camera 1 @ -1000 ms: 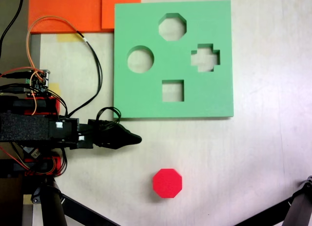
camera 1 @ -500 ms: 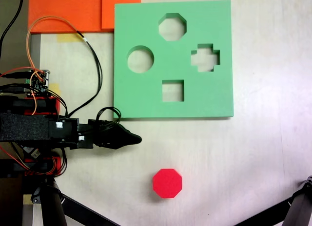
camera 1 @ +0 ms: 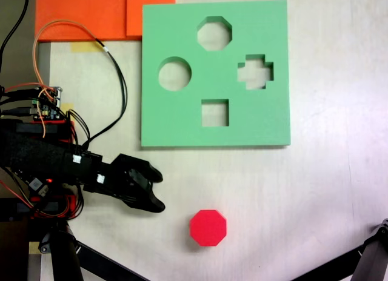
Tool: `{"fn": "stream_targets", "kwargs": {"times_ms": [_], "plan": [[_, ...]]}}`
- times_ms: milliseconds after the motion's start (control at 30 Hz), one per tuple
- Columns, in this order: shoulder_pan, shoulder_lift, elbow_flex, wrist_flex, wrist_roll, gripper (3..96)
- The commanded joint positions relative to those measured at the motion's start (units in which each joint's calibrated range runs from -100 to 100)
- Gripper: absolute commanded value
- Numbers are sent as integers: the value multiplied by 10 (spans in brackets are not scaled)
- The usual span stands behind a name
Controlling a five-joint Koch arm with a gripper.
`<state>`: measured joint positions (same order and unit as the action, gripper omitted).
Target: Put the octagonal pillar block into the corresponding hole
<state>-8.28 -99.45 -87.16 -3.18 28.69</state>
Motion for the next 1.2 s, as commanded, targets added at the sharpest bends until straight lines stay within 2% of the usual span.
{"fn": "stream_targets", "kwargs": {"times_ms": [33,167,333,667,867,1000,1067,1200], "plan": [[-6,-5,208,-340,53,464],[1,17,465,-638,88,462],[21,189,751,-918,99,462],[-1,453,920,-960,99,464],[-21,599,1011,-960,95,624],[-31,708,1063,-956,95,804],[-36,754,1084,-940,94,845],[-45,837,1133,-930,94,848]]}}
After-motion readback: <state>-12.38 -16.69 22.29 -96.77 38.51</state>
